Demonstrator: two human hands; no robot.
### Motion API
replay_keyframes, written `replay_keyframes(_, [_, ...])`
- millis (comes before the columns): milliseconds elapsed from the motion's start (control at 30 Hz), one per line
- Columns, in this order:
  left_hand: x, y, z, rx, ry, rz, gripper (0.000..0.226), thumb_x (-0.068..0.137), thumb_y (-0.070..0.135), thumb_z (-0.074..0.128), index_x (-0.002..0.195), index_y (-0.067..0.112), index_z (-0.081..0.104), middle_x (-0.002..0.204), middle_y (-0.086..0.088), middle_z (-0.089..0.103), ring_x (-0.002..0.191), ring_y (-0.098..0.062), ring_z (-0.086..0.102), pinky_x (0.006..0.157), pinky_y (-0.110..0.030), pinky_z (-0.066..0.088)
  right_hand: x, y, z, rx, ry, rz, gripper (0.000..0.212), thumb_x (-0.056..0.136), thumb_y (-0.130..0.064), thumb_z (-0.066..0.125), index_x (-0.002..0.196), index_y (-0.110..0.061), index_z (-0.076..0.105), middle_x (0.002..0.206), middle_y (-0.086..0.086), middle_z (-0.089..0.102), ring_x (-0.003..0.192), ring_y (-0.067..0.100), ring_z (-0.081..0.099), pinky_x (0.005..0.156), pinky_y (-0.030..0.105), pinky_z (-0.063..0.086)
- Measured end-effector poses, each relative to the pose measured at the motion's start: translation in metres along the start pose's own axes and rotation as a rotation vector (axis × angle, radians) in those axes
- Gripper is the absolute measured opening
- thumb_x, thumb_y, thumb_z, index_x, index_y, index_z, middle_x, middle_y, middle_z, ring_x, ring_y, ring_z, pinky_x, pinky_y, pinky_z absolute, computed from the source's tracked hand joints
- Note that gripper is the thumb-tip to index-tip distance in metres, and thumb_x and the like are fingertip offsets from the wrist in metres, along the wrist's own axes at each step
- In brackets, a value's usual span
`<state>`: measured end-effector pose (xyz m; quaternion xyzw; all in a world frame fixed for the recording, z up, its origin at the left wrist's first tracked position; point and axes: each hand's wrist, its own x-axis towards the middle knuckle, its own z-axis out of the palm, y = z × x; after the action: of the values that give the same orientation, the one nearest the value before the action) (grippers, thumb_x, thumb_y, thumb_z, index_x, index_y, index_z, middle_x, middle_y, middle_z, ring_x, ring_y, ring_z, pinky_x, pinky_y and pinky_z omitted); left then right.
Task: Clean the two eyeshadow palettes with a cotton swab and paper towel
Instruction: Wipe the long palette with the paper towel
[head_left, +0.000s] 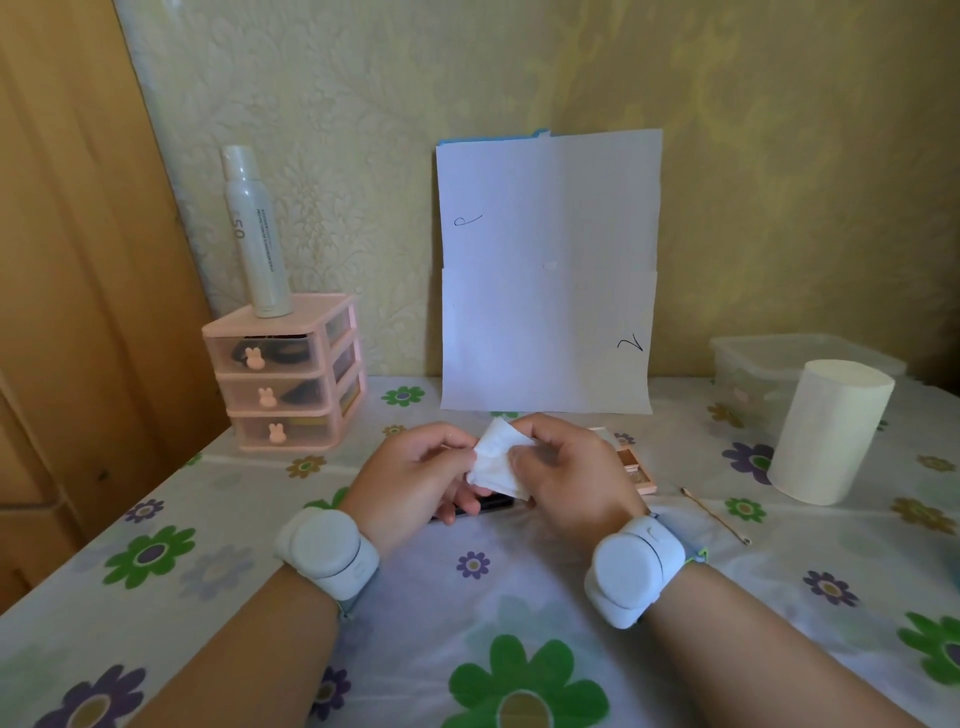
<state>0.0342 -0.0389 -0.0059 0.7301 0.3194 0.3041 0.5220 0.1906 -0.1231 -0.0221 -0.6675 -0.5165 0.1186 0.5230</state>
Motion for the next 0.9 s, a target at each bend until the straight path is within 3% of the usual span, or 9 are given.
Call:
replay_keyframes(100, [0.001, -0.001, 0.001, 0.001, 0.009, -0.020, 0.012, 0.097, 0.004, 0.056, 0.099, 0.003, 0.068, 0.078, -0.016, 0.076, 0.063, -0.025, 0.067, 0.058, -0.033, 0.049, -0.001, 0.000, 0.001, -0.034, 0.013, -0.066, 0.031, 0.090, -0.010, 0.057, 0.093, -0.036, 0.073, 0.088, -0.013, 0.068, 0.080, 0.005, 0.061, 0.071, 0.019, 0.042])
replay_keyframes(200, [0.002, -0.001, 0.001, -0.062, 0.019, -0.077, 0.005, 0.097, 0.002, 0.056, 0.097, 0.002, 0.062, 0.076, -0.019, 0.075, 0.061, -0.027, 0.068, 0.054, -0.031, 0.050, -0.001, 0.001, 0.003, -0.151, 0.077, -0.257, 0.033, 0.088, -0.003, 0.060, 0.097, -0.030, 0.077, 0.094, -0.009, 0.065, 0.086, 0.005, 0.061, 0.076, 0.013, 0.042])
replay_keyframes(300, [0.001, 0.000, 0.003, -0.195, 0.009, -0.150, 0.010, 0.098, 0.000, 0.055, 0.091, 0.007, 0.058, 0.082, -0.025, 0.075, 0.062, -0.029, 0.070, 0.052, -0.029, 0.053, -0.001, 0.001, 0.002, -0.324, 0.085, -0.415, 0.035, 0.087, -0.005, 0.054, 0.102, -0.029, 0.077, 0.096, -0.006, 0.059, 0.081, 0.012, 0.061, 0.070, 0.025, 0.048])
replay_keyframes(400, [-0.001, 0.002, 0.005, -0.314, -0.018, -0.175, 0.012, 0.097, -0.002, 0.053, 0.093, 0.007, 0.059, 0.086, -0.027, 0.075, 0.066, -0.031, 0.073, 0.053, -0.030, 0.055, -0.003, -0.004, -0.002, -0.426, 0.041, -0.475, 0.035, 0.087, -0.015, 0.050, 0.107, -0.031, 0.075, 0.097, -0.007, 0.057, 0.081, 0.015, 0.060, 0.068, 0.026, 0.049])
replay_keyframes(500, [-0.002, 0.005, 0.003, -0.429, -0.008, -0.170, 0.019, 0.095, -0.006, 0.047, 0.091, 0.006, 0.062, 0.089, -0.027, 0.074, 0.069, -0.032, 0.073, 0.055, -0.032, 0.058, -0.005, -0.009, -0.003, -0.430, -0.013, -0.441, 0.028, 0.087, -0.034, 0.054, 0.110, -0.033, 0.071, 0.101, -0.010, 0.054, 0.082, 0.010, 0.058, 0.071, 0.026, 0.049])
replay_keyframes(600, [-0.002, 0.006, 0.002, -0.443, -0.018, -0.170, 0.017, 0.092, -0.009, 0.052, 0.096, 0.004, 0.062, 0.093, -0.026, 0.076, 0.077, -0.034, 0.076, 0.064, -0.035, 0.059, -0.004, -0.006, -0.001, -0.409, -0.004, -0.425, 0.023, 0.086, -0.038, 0.060, 0.108, -0.033, 0.065, 0.103, -0.008, 0.053, 0.084, 0.014, 0.060, 0.072, 0.034, 0.052])
replay_keyframes(700, [-0.002, 0.004, 0.003, -0.260, -0.056, -0.120, 0.011, 0.093, -0.003, 0.062, 0.101, 0.005, 0.061, 0.092, -0.018, 0.078, 0.086, -0.032, 0.077, 0.070, -0.035, 0.060, -0.002, -0.003, 0.001, -0.292, 0.026, -0.357, 0.015, 0.086, -0.032, 0.064, 0.099, -0.030, 0.070, 0.097, -0.006, 0.058, 0.081, 0.013, 0.060, 0.072, 0.030, 0.048])
replay_keyframes(833, [-0.003, 0.002, 0.000, -0.015, -0.049, -0.003, 0.009, 0.097, 0.010, 0.065, 0.102, 0.003, 0.063, 0.087, -0.011, 0.078, 0.072, -0.023, 0.073, 0.066, -0.036, 0.056, -0.001, -0.003, 0.002, -0.281, 0.049, -0.268, 0.009, 0.091, -0.028, 0.066, 0.091, -0.023, 0.073, 0.092, -0.003, 0.062, 0.083, 0.016, 0.060, 0.076, 0.032, 0.046])
replay_keyframes(900, [-0.001, 0.000, -0.006, 0.058, 0.038, 0.042, 0.006, 0.098, 0.013, 0.063, 0.097, 0.010, 0.067, 0.085, -0.005, 0.077, 0.069, -0.020, 0.071, 0.066, -0.035, 0.054, 0.000, -0.004, 0.002, -0.306, 0.041, -0.182, 0.014, 0.093, -0.032, 0.062, 0.093, -0.022, 0.072, 0.095, -0.003, 0.062, 0.087, 0.018, 0.059, 0.079, 0.034, 0.046])
